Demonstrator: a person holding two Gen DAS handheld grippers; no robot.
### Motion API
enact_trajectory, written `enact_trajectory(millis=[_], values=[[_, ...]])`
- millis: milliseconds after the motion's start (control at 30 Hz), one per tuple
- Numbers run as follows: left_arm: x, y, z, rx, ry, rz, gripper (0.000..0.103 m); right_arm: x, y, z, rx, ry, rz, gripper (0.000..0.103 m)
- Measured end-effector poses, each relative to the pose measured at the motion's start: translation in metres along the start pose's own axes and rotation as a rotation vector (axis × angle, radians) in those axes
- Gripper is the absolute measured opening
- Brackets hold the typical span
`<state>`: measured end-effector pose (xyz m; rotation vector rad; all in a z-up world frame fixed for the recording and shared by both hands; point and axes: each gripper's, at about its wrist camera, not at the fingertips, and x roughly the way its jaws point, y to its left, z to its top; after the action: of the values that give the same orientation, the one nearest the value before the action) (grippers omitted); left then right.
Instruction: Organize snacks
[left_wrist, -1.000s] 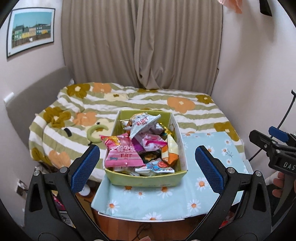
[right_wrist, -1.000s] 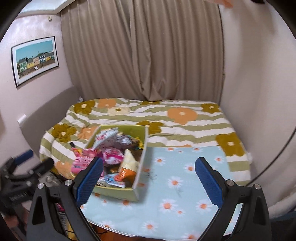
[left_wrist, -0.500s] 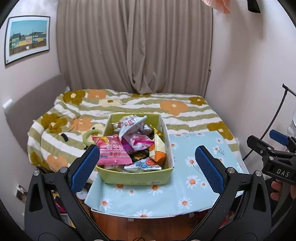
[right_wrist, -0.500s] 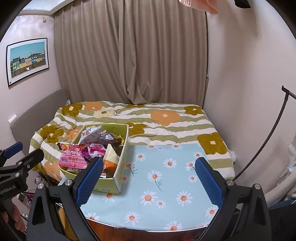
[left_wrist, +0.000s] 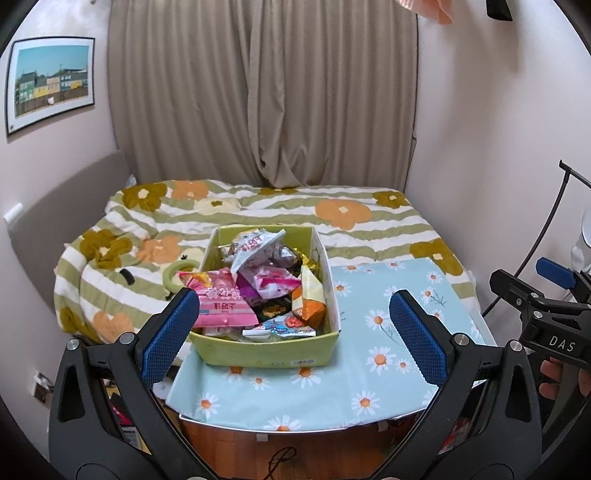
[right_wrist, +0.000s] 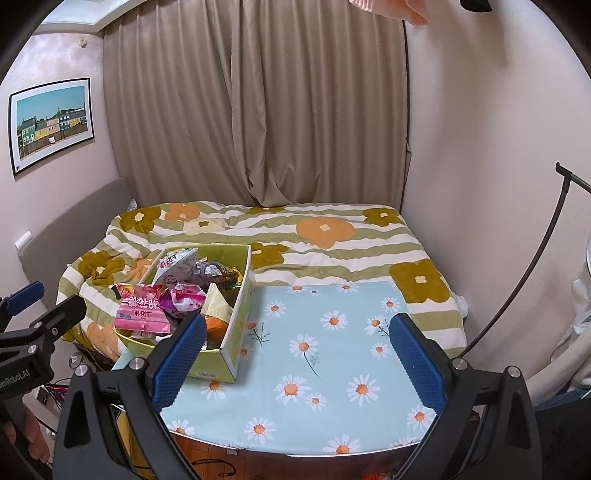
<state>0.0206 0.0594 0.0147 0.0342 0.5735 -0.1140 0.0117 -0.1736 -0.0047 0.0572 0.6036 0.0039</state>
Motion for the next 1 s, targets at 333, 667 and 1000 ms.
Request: enact_trajectory(millis=[333, 667, 1000], values=[[0.0000, -0.0019, -0.0004, 0.002, 0.001, 0.001, 0.102, -0.0009, -0.0031, -0.0024, 0.005, 0.000, -0.006, 0.099], [0.0034, 0.0002, 0.0015, 0.012, 0.009, -0.006, 0.102, -0.0007, -0.0046, -0.0046, 0.007, 0.004, -0.010, 0.099], [0.0046, 0.0010, 0.0012, 0.015, 0.011, -0.004, 0.102, 0.0001, -0.0046, -0.0042, 0.007, 0.004, -0.010, 0.099]])
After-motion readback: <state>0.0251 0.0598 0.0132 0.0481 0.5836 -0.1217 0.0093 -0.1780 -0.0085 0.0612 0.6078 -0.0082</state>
